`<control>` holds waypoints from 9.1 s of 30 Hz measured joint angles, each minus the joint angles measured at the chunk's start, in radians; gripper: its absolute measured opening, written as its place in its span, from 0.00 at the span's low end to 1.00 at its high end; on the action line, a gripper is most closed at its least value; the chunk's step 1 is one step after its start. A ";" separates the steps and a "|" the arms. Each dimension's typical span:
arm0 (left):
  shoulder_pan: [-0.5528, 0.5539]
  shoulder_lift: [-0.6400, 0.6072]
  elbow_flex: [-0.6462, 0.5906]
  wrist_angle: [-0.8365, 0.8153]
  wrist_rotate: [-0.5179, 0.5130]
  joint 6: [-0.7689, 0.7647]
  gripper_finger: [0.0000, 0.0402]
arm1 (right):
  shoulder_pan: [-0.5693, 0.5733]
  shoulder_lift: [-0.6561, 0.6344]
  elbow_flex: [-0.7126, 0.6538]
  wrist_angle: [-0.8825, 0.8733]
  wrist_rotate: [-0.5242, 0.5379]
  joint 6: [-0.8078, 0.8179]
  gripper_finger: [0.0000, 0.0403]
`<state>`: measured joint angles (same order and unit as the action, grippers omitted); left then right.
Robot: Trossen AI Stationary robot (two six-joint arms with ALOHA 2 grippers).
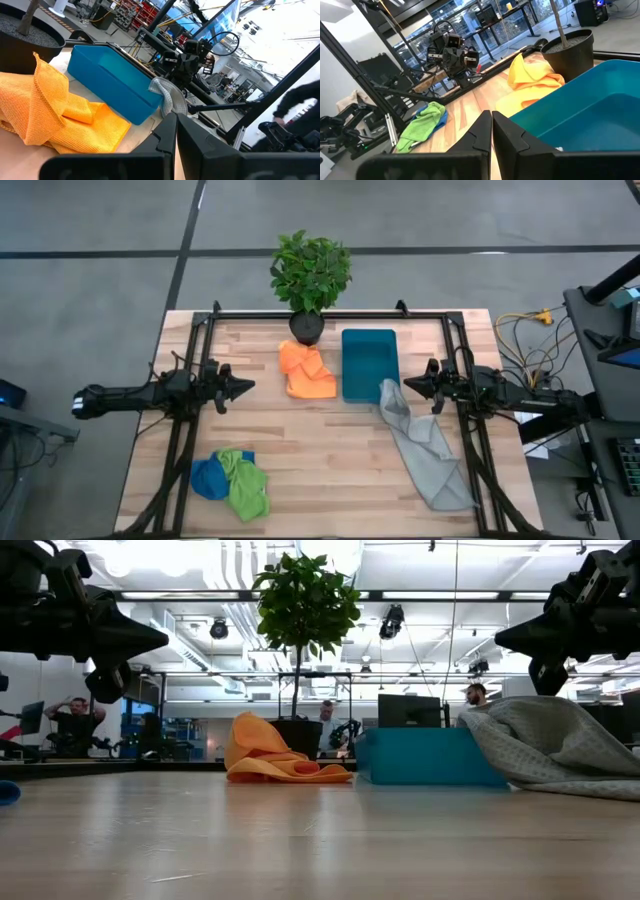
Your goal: Fold microfiber towels
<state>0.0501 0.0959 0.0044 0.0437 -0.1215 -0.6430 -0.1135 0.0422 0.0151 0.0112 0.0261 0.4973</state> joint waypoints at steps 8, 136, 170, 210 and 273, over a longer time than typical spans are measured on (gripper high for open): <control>0.000 0.000 0.000 0.000 0.000 0.000 0.00 | 0.000 0.000 0.000 0.000 0.000 0.000 0.02; 0.001 0.752 1.111 -0.616 -0.297 0.735 0.00 | -0.003 0.704 0.780 0.241 0.396 -0.430 0.02; 0.258 1.229 1.083 -0.800 0.025 0.529 0.14 | -0.002 0.759 0.809 0.063 0.333 -0.175 0.02; 0.319 1.017 1.067 -0.707 0.235 0.724 0.00 | -0.003 0.819 0.809 0.056 0.333 -0.163 0.02; -0.113 1.503 2.124 -1.280 -0.412 1.001 0.00 | 0.230 1.495 1.385 0.115 0.376 -0.631 0.33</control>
<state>-0.0631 1.5989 2.1284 -1.2360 -0.5332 0.3585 0.1168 1.5372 1.4001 0.1262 0.4026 -0.1340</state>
